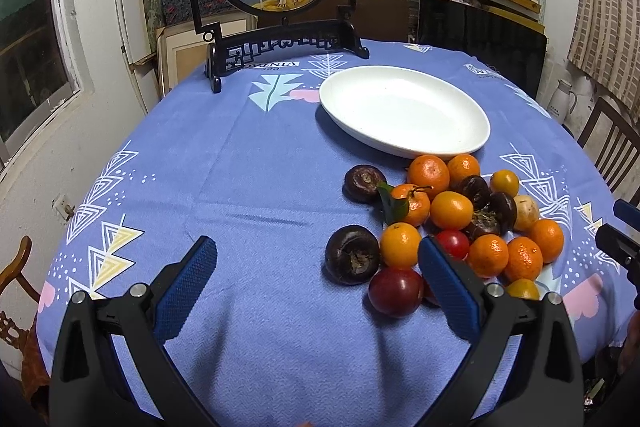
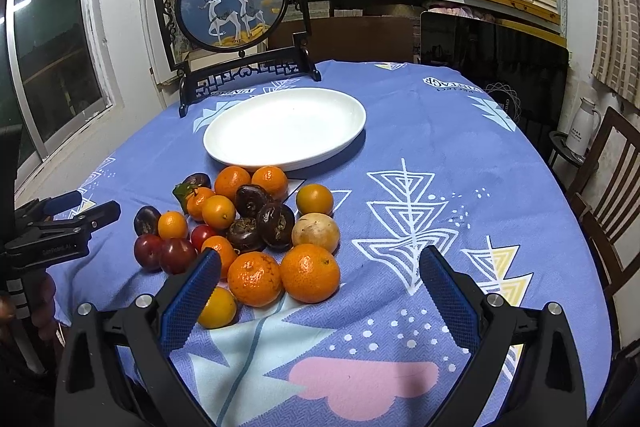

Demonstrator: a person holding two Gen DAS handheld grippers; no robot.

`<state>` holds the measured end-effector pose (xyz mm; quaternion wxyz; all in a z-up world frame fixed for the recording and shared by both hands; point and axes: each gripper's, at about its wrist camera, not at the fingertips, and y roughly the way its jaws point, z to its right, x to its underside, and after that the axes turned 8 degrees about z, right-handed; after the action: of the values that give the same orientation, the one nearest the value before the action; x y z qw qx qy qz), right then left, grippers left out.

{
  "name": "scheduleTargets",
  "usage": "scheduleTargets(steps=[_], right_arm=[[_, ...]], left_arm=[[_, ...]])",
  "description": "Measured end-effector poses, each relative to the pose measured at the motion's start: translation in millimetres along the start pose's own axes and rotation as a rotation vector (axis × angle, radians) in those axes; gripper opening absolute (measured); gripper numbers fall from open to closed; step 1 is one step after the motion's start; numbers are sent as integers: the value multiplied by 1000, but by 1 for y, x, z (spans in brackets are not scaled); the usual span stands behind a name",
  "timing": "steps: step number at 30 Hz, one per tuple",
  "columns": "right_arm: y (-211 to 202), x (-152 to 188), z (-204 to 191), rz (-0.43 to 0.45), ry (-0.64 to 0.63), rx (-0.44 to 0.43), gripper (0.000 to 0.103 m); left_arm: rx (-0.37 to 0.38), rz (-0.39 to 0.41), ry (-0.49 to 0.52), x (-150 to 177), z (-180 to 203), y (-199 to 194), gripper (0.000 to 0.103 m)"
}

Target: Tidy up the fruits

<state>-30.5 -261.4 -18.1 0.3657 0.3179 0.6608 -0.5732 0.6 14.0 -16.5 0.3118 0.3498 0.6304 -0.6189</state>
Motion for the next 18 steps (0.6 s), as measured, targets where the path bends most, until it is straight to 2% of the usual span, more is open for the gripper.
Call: scheduleTargets(steps=[12, 18], right_arm=[[5, 3, 2, -18, 16, -7, 99], [8, 3, 5, -24, 17, -1, 99]], left_arm=[[26, -38, -3, 9, -5, 14, 99], [79, -63, -13, 10, -5, 32, 99]])
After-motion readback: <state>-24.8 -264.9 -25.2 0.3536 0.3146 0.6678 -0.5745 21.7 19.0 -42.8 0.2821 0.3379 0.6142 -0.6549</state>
